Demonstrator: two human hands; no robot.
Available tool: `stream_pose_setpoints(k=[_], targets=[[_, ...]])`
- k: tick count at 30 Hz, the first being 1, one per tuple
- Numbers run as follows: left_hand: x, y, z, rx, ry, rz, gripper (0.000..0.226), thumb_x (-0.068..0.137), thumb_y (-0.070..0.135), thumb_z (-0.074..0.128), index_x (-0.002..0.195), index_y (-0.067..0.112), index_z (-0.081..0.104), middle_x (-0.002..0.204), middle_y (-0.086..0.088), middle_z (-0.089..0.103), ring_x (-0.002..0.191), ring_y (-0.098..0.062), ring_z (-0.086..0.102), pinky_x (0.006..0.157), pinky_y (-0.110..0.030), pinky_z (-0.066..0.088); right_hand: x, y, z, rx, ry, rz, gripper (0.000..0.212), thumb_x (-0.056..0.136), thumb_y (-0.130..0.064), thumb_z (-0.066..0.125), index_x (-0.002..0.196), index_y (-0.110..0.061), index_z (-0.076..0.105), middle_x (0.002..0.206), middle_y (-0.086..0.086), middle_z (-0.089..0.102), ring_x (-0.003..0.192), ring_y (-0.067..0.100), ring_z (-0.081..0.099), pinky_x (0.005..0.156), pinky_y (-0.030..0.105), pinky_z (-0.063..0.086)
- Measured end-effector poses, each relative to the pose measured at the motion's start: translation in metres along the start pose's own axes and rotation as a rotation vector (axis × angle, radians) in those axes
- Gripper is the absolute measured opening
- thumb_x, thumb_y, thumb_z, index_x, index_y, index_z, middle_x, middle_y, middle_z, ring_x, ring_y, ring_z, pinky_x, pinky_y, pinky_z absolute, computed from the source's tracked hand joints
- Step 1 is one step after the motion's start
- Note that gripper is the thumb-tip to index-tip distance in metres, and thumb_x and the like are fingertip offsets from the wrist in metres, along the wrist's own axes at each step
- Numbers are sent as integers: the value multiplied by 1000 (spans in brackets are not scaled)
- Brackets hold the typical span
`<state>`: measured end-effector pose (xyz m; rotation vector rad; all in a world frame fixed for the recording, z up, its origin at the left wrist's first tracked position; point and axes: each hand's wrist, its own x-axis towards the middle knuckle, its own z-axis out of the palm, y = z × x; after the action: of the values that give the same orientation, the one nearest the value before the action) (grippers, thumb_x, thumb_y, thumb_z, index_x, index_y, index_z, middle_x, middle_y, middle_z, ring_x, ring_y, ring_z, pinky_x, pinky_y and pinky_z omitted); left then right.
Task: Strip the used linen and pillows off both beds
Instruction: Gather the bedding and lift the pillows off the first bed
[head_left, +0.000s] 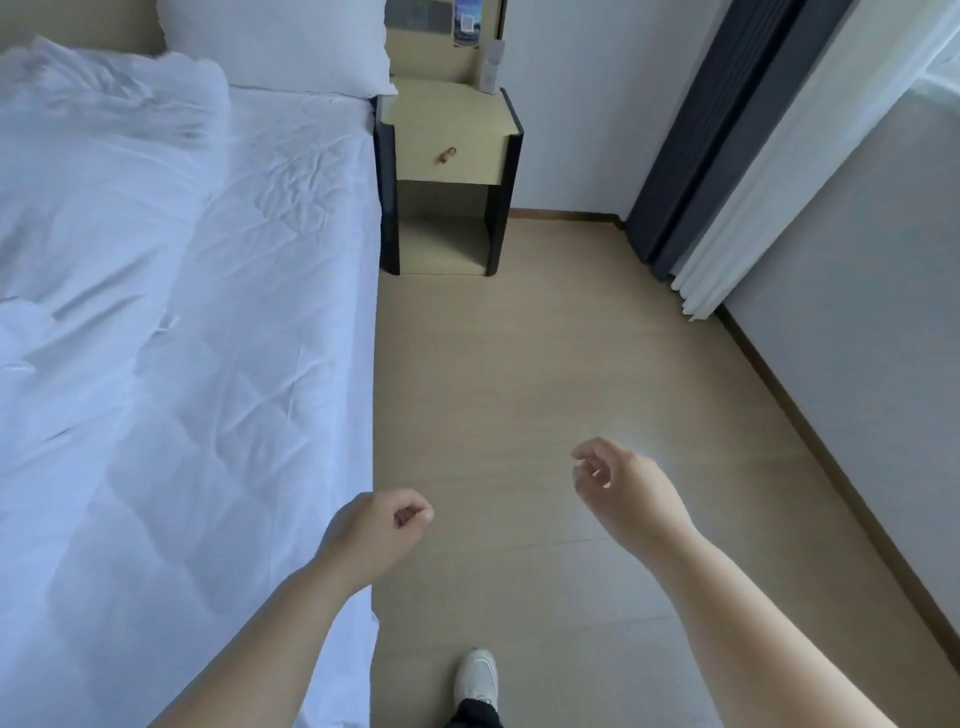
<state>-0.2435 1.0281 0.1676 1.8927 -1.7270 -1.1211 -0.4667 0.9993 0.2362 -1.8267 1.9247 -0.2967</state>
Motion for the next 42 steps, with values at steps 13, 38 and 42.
stream_pose_setpoints(k=[13,38,42], targets=[[214,91,-47,-13,139,-123,30,91,27,50,64,40,46,76,21,55,83,-5,53,70,-14,39,286,-14,-65,114,-114,-205,22,88,-12,53,107,-14,64,84,-4,56,82,13,50,64,20,31],[440,-86,-339,-75,945,-812,19,93,25,47,76,33,49,93,12,55,102,-12,56,76,-19,36,703,-422,120,164,-758,-615,13,91,-12,50,102,-19,52,89,-1,56,87,18,54,57,17,38],[495,-111,-416,-77,1006,-795,15,92,24,49,79,32,50,90,11,55,90,-8,50,75,-19,35,761,-483,145,187,-762,-609,14,90,-10,51,102,-17,54,87,0,56,85,20,54,57,17,38]])
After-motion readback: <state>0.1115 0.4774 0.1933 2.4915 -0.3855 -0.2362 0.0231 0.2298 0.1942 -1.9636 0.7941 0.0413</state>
